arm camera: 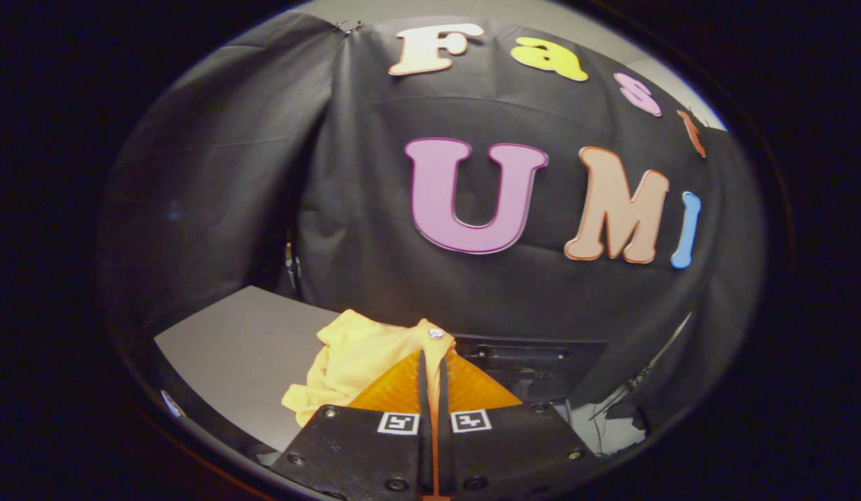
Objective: Put the clothes into the washing machine and then close the washing machine lid.
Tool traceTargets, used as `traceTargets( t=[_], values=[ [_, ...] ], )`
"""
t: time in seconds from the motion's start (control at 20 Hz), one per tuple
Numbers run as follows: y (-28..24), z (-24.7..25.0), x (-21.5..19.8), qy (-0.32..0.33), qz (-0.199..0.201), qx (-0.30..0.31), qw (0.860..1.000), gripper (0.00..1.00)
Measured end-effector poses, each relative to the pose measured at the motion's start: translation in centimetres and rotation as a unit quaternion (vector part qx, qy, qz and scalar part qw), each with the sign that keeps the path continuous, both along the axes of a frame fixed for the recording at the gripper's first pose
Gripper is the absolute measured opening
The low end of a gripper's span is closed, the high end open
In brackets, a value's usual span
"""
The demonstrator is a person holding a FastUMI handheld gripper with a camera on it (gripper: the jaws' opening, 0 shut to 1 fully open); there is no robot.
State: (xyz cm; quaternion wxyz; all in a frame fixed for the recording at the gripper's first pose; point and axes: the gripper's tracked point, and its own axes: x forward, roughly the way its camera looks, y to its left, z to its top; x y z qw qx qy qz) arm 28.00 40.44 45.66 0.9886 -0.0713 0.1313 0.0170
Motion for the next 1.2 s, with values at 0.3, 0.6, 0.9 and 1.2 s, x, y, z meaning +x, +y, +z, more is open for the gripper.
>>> traceTargets(
  t=[0.3,0.6,0.9,1.2],
  values=[
    [-0.7,2.5,-0.9,-0.014,-0.06,-0.009,0.998,0.03],
    [0.3,2.1,-0.5,-0.032,-0.098,0.018,0.995,0.22],
    [-0.6,1.7,-0.2,-0.028,-0.095,0.0,0.995,0.35],
    [-0.3,1.2,1.1,-0.029,-0.093,-0.006,0.995,0.47]
  ],
)
